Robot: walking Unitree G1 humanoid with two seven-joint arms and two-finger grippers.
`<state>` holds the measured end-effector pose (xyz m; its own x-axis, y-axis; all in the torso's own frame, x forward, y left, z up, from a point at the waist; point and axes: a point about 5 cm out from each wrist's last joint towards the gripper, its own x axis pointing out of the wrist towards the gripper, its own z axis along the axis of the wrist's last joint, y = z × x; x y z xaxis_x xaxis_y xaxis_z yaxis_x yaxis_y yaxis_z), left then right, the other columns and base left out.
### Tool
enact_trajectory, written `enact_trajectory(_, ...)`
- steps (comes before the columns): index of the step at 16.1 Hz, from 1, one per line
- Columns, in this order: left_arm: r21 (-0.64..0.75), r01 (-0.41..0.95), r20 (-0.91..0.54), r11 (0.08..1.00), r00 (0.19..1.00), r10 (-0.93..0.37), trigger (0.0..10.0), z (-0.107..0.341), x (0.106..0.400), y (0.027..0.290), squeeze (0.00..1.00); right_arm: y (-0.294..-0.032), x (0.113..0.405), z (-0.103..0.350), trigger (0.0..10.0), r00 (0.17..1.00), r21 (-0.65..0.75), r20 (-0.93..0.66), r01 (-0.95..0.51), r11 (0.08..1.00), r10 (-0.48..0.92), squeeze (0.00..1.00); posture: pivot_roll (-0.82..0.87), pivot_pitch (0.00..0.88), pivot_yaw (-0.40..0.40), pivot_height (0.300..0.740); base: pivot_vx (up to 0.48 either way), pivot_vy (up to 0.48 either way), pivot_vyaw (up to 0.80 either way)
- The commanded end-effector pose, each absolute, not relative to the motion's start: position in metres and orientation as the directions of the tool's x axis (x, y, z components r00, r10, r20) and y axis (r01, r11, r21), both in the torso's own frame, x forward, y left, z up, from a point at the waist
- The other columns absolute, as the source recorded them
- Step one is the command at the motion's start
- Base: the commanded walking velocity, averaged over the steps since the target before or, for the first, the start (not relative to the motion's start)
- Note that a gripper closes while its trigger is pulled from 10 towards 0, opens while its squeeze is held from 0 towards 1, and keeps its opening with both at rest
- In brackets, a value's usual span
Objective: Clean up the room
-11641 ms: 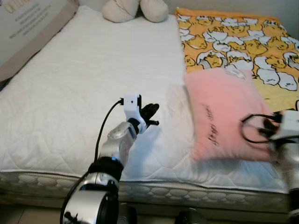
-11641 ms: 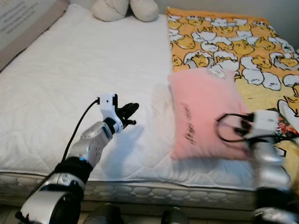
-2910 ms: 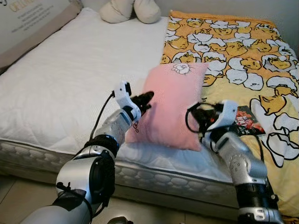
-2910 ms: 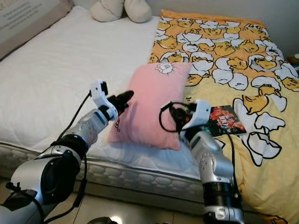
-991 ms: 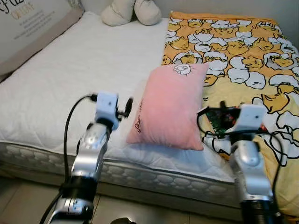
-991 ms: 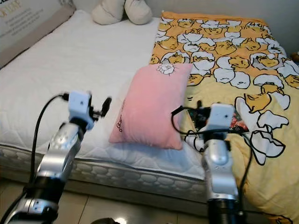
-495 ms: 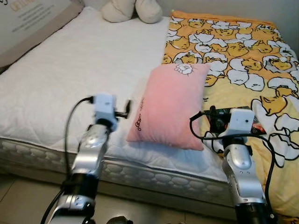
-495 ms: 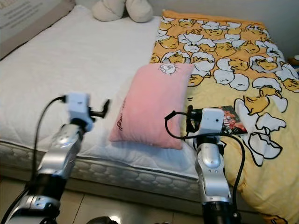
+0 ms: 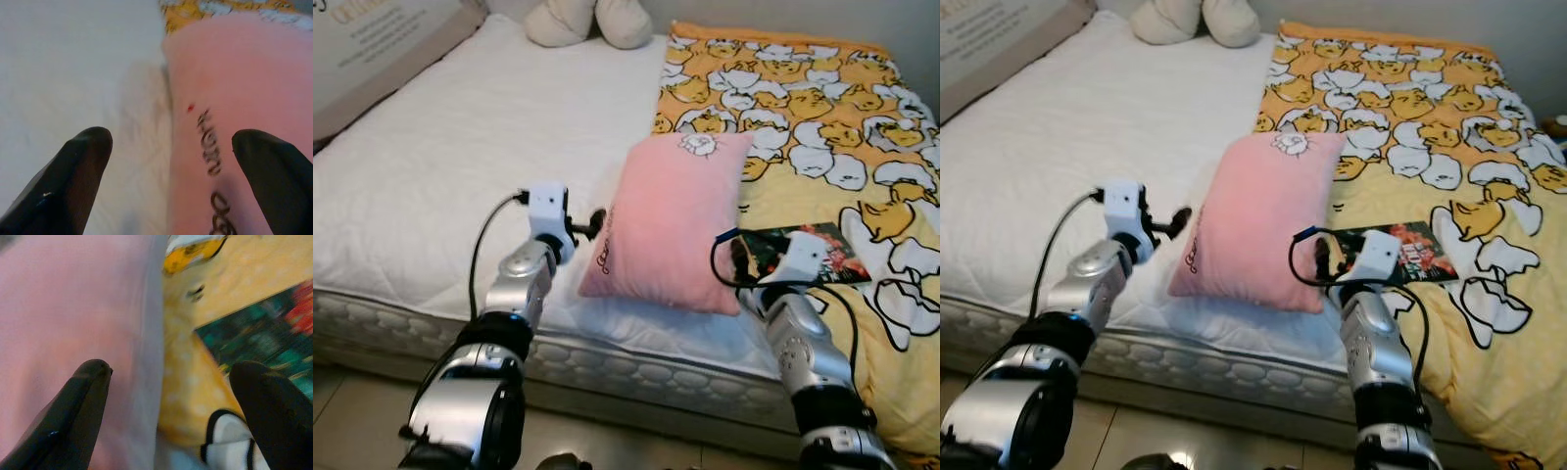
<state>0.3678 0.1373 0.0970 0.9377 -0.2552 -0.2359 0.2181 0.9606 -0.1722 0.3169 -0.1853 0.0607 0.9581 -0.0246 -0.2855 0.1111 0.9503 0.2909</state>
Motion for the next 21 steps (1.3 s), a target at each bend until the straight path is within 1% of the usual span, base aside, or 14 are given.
enact_trajectory(1,-0.222,0.197,-0.251,0.955,0.935,-0.252,10.0,0.095,0.369,0.138,0.00,-0.189,0.317,0.059,10.0,0.955,0.292,-0.298,0.109,0.950,-0.018,0.00,0.02,0.000,-0.014,0.740,0.000,0.000,0.00)
enact_trajectory(3,-0.314,0.174,-0.253,0.934,0.932,-0.258,10.0,0.096,0.371,0.137,0.00,-0.188,0.319,0.060,10.0,0.957,0.275,-0.289,0.089,0.957,-0.006,0.00,0.01,0.000,-0.011,0.740,0.000,0.000,0.00)
enact_trajectory(4,-0.318,0.187,-0.240,0.929,0.932,-0.270,10.0,0.099,0.373,0.136,0.00,-0.188,0.320,0.063,10.0,0.962,0.227,-0.272,0.074,0.971,-0.009,0.00,0.01,0.000,-0.009,0.740,0.000,0.000,0.00)
enact_trajectory(5,-0.277,0.210,-0.219,0.938,0.936,-0.274,10.0,0.104,0.375,0.137,0.00,-0.185,0.319,0.066,10.0,0.969,0.159,-0.248,0.051,0.986,-0.010,0.00,0.00,0.000,-0.007,0.740,0.000,0.000,0.00)
enact_trajectory(6,-0.206,0.235,-0.197,0.950,0.941,-0.275,10.0,0.106,0.375,0.138,0.00,-0.183,0.319,0.071,10.0,0.978,0.142,-0.208,0.040,0.989,-0.010,0.00,0.00,0.000,-0.005,0.740,0.000,0.000,0.00)
enact_trajectory(7,-0.024,0.298,-0.131,0.954,0.945,-0.298,10.0,0.112,0.373,0.135,0.00,-0.180,0.318,0.082,10.0,0.993,0.081,-0.117,0.035,0.996,-0.025,0.00,0.01,0.000,-0.010,0.740,0.000,0.000,0.00)
enact_trajectory(9,-0.006,0.308,-0.082,0.951,0.948,-0.308,10.0,0.120,0.373,0.133,0.00,-0.177,0.318,0.093,10.0,0.998,0.055,-0.057,0.038,0.998,-0.035,0.00,0.01,0.000,-0.009,0.740,0.000,0.000,0.00)
enact_trajectory(10,-0.034,0.287,-0.006,0.957,0.958,-0.287,10.0,0.131,0.373,0.136,0.00,-0.177,0.316,0.103,10.0,0.997,-0.022,0.022,0.071,0.997,-0.071,0.00,0.01,0.000,0.005,0.740,0.000,0.000,0.00)
enact_trajectory(12,-0.035,0.277,0.054,0.960,0.960,-0.275,10.0,0.143,0.371,0.137,0.00,-0.183,0.316,0.115,10.0,0.985,-0.032,0.084,0.153,0.988,-0.150,0.00,-0.01,0.000,0.051,0.740,0.000,0.000,0.00)
enact_trajectory(13,0.006,0.329,0.095,0.944,0.940,-0.328,10.0,0.147,0.364,0.124,0.00,-0.189,0.312,0.123,10.0,0.968,-0.100,0.162,0.210,0.973,-0.193,0.00,-0.02,0.000,0.075,0.740,0.000,0.000,0.00)
enact_trajectory(15,-0.002,0.365,0.096,0.931,0.927,-0.363,10.0,0.145,0.360,0.113,0.00,-0.195,0.308,0.118,10.0,0.954,-0.094,0.138,0.280,0.955,-0.266,0.00,-0.04,0.000,0.081,0.731,0.000,0.000,0.00)
enact_trajectory(16,-0.011,0.388,0.095,0.922,0.918,-0.385,10.0,0.144,0.358,0.107,0.00,-0.191,0.307,0.118,10.0,0.956,-0.105,0.146,0.270,0.957,-0.254,0.00,-0.05,0.001,0.084,0.717,0.000,0.000,0.00)
enact_trajectory(19,-0.014,0.358,0.097,0.933,0.930,-0.355,10.0,0.148,0.360,0.114,0.00,-0.177,0.309,0.117,10.0,0.969,-0.151,0.142,0.225,0.962,-0.204,0.00,-0.03,0.000,0.037,0.694,0.000,0.000,0.13)
enact_trajectory(21,-0.001,0.334,0.104,0.942,0.937,-0.333,10.0,0.151,0.361,0.120,0.00,-0.175,0.315,0.119,10.0,0.973,-0.154,0.137,0.207,0.966,-0.187,0.00,-0.02,0.000,0.015,0.690,0.000,0.000,0.43)
